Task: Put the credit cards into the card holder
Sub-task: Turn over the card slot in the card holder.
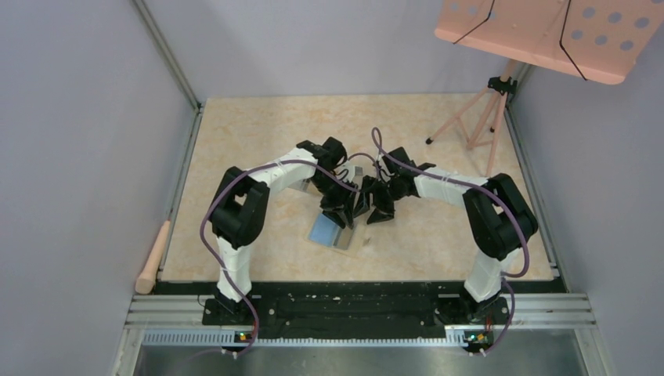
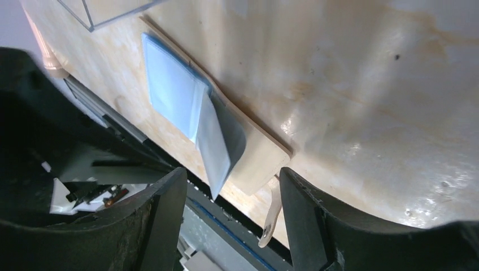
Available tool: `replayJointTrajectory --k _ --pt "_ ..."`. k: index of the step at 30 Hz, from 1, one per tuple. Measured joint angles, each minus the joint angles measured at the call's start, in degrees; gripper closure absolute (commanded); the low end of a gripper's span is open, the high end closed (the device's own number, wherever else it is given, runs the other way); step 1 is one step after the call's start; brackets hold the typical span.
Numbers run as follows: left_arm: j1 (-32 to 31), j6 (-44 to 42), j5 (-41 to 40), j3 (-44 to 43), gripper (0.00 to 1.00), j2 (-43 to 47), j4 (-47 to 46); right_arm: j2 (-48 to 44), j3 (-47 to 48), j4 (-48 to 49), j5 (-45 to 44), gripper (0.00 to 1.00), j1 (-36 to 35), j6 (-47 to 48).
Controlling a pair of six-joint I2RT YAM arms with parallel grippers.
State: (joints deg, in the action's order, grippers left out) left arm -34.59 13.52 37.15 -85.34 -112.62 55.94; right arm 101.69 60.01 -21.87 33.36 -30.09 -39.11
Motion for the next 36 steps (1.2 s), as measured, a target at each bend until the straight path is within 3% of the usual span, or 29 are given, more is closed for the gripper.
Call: replayJointTrajectory --k 5,14,20,24,30,36 --pt "0.0 -0.2 1.6 0.0 0.55 -3.2 -1.5 -0.6 0.0 0.0 -0.9 0.38 1.1 0.0" --pt "2.9 0.2 2.4 -1.0 0.53 -1.1 -5.6 -0.6 2.0 -3.5 -2.1 0.41 1.2 2.3" --pt "15.7 4.4 6.3 5.9 0.55 6.9 -14.4 1.6 11.0 -7.2 -3.6 0.62 -1.4 6.1" --pt "23.4 5.3 5.4 10.7 0.55 9.4 -17.0 2.6 12.3 -7.7 -2.9 0.83 -4.2 8.5" --pt "23.7 4.5 1.2 21.6 0.60 10.6 -17.5 5.8 10.5 -8.3 -0.9 0.98 -6.1 11.5" --pt "22.0 2.1 -1.5 26.5 0.61 10.8 -17.2 10.8 9.3 -11.1 0.2 1.00 -6.1 13.0"
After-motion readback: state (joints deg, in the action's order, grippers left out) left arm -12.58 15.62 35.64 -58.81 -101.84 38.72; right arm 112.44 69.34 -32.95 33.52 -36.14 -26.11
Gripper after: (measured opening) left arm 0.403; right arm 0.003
